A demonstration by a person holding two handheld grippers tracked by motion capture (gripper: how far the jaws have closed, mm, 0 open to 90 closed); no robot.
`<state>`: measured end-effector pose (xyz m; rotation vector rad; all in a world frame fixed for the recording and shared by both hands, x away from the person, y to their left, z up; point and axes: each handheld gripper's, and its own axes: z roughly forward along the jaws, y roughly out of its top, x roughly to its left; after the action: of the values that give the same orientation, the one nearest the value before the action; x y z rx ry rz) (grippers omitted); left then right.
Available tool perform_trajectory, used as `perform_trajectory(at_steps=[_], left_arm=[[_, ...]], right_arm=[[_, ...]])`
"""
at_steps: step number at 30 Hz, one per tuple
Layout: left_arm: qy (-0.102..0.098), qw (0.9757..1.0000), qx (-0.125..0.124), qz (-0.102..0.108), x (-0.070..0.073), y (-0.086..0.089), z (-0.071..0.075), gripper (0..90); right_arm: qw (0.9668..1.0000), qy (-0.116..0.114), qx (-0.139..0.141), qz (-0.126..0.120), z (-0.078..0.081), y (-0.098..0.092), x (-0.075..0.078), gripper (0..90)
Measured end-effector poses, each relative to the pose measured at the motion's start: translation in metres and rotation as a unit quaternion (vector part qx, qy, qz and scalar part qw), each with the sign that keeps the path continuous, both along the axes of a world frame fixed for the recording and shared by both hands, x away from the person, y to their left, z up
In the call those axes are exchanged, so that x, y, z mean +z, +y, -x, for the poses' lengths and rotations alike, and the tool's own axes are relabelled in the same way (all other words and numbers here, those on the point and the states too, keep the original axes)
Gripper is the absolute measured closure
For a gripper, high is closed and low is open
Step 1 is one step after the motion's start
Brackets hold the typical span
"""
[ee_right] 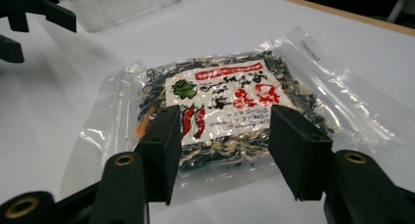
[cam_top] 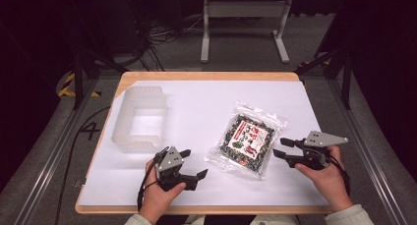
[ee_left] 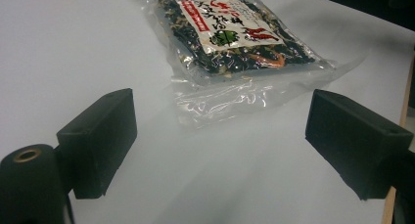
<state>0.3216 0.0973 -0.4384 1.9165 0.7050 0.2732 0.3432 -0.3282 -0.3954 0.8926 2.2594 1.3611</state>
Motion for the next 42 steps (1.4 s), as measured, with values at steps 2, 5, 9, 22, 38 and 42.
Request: perform_trajectory(at_steps=[2, 5, 9, 22, 38, 42], left_arm=[[-0.001, 1.0, 0.002, -0.002, 0.0, 0.0, 0.0, 12.9], [-0.001, 1.0, 0.002, 0.0, 0.0, 0.0, 0.0, 13.1], [-0.001, 1.0, 0.004, -0.001, -0.001, 0.0, -0.001, 13.1], [-0.005, 1.0, 0.005, -0.004, -0.002, 0.001, -0.001, 13.1], [-0.004, 1.0, 0.002, -0.006, -0.003, 0.001, -0.002, 12.5], [-0.006, 0.9999, 0.002, -0.01, -0.003, 0.0, -0.002, 12.5]], right_arm=[[0.9999, -0.009, -0.005, -0.002, -0.005, -0.001, 0.004, 45.7], [0.9999, -0.003, -0.016, -0.004, -0.013, -0.002, 0.008, 43.8], [0.9994, 0.003, -0.028, -0.021, -0.027, -0.005, 0.012, 43.2], [0.997, 0.029, -0.07, -0.014, -0.067, -0.012, 0.01, 32.0], [0.9913, 0.068, -0.111, -0.018, -0.11, -0.022, 0.0, 30.1], [0.9903, 0.069, -0.12, -0.014, -0.116, -0.024, -0.004, 30.1]])
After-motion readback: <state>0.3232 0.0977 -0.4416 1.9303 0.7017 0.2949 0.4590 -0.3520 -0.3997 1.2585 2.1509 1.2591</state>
